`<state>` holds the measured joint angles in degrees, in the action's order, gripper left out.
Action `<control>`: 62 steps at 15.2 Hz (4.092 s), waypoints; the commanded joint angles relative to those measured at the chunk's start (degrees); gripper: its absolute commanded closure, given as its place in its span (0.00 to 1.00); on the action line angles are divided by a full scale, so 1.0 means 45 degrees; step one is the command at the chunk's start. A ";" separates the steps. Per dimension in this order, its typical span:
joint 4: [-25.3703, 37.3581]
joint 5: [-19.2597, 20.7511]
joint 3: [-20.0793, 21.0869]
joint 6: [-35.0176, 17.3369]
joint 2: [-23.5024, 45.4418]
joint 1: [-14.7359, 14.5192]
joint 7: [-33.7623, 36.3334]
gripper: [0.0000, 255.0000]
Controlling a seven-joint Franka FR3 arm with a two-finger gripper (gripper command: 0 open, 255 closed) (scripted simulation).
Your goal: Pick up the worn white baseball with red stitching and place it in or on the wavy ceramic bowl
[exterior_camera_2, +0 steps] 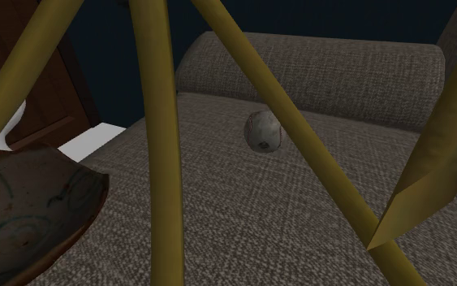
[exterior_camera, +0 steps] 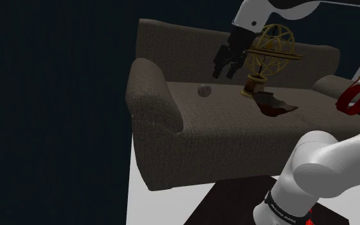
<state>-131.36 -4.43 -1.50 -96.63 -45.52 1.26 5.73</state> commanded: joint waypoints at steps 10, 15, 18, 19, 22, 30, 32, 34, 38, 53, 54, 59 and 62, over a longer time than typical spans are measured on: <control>0.0368 0.1655 -0.1207 -0.2063 0.2813 0.0409 -0.2313 0.00; 0.1102 0.2373 -0.1819 -0.3149 0.4693 0.0613 -0.3452 0.00; 0.1725 0.2713 -0.2159 -0.3740 0.5900 0.0727 -0.4100 0.00; 0.1963 0.2811 -0.2270 -0.3924 0.6314 0.0761 -0.4312 0.00; 0.2246 0.2943 -0.2447 -0.4366 0.7019 0.0832 -0.4643 0.00; 0.1536 0.2937 -0.2570 -0.5485 0.7423 0.0876 -0.4668 0.00; 0.1536 0.2937 -0.2570 -0.5485 0.7424 0.0876 -0.4669 0.00; 0.1536 0.2937 -0.2570 -0.5485 0.7424 0.0876 -0.4669 0.00; 0.1536 0.2937 -0.2569 -0.5483 0.7423 0.0876 -0.4668 1.00; 0.2538 0.2890 -0.2510 -0.4285 0.7220 0.0846 -0.4759 1.00; 0.2692 0.2882 -0.2502 -0.4114 0.7203 0.0842 -0.4773 1.00; 0.3500 0.2840 -0.2466 -0.3263 0.7157 0.0820 -0.4847 1.00; 0.4018 0.2812 -0.2447 -0.2752 0.7163 0.0807 -0.4895 1.00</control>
<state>-114.10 8.29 -12.59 -109.78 -13.36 4.95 -16.31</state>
